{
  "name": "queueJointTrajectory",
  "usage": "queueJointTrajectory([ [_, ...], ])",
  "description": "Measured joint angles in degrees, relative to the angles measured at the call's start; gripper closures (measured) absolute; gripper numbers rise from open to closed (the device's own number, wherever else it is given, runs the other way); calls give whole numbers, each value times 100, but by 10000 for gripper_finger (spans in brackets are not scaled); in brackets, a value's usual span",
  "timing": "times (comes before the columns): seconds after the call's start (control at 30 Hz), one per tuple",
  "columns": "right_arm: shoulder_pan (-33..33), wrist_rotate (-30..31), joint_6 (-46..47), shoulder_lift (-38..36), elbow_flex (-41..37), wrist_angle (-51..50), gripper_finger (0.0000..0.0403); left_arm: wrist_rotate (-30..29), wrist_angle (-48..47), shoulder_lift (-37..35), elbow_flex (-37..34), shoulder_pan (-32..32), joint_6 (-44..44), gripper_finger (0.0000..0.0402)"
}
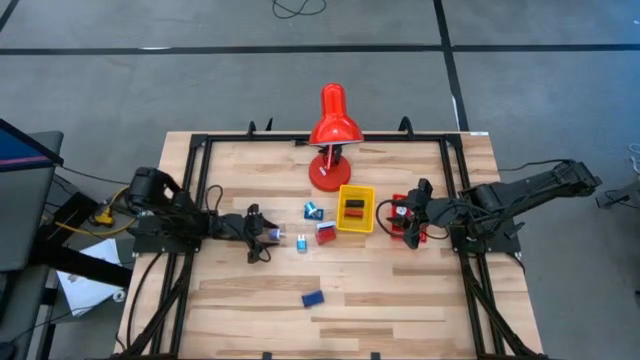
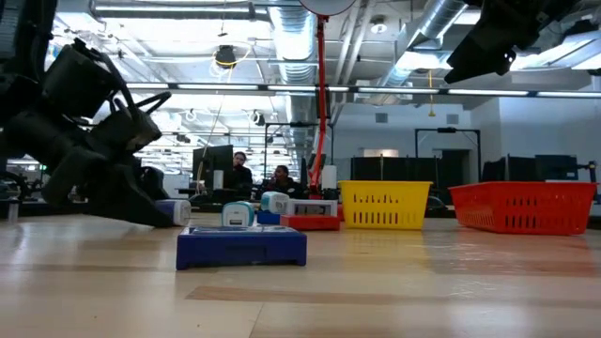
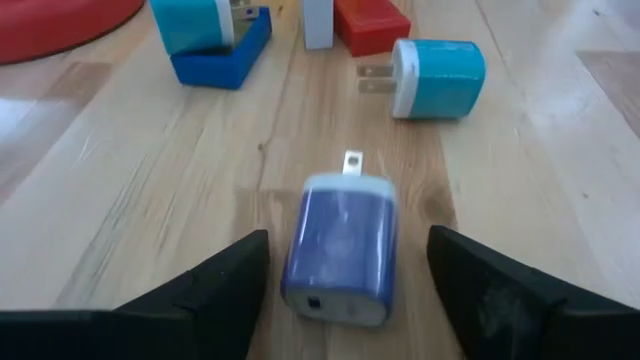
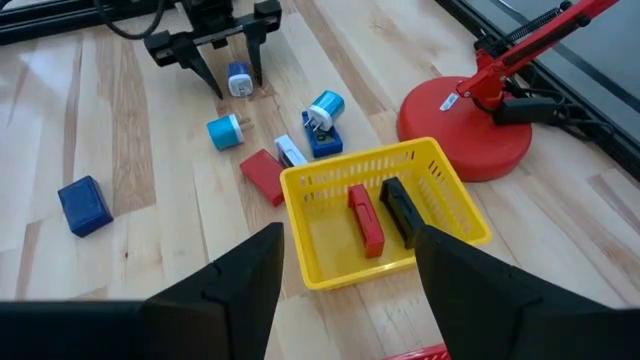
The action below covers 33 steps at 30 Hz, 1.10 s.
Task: Pick & Place Office items
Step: Put the purple charger adapter into the red bin
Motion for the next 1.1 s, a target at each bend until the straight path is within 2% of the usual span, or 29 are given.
queueJointTrajectory([
  [0.47, 0, -2, 44, 11, 0, 10, 184, 171, 2, 67, 107, 0, 45, 254],
  [0.57, 4, -6, -115, 197, -3, 328, 184, 367, 128, 69, 122, 0, 37, 274],
  [0.7, 26, -75, -1139, 793, -5, 1301, 184, 904, 493, 69, 388, 0, -134, 274],
  [0.8, 26, -243, -2011, 1444, -4, 2395, 184, 1272, 484, 69, 876, 0, -630, 260],
  [0.93, 11, -637, -3047, 2337, -4, 3813, 184, 1926, -535, 69, 1862, -1, -1437, 256],
  [1.1, 64, -1095, -3874, 3183, -4, 4925, 184, 2036, -1722, 69, 2936, -13, -1571, 272],
])
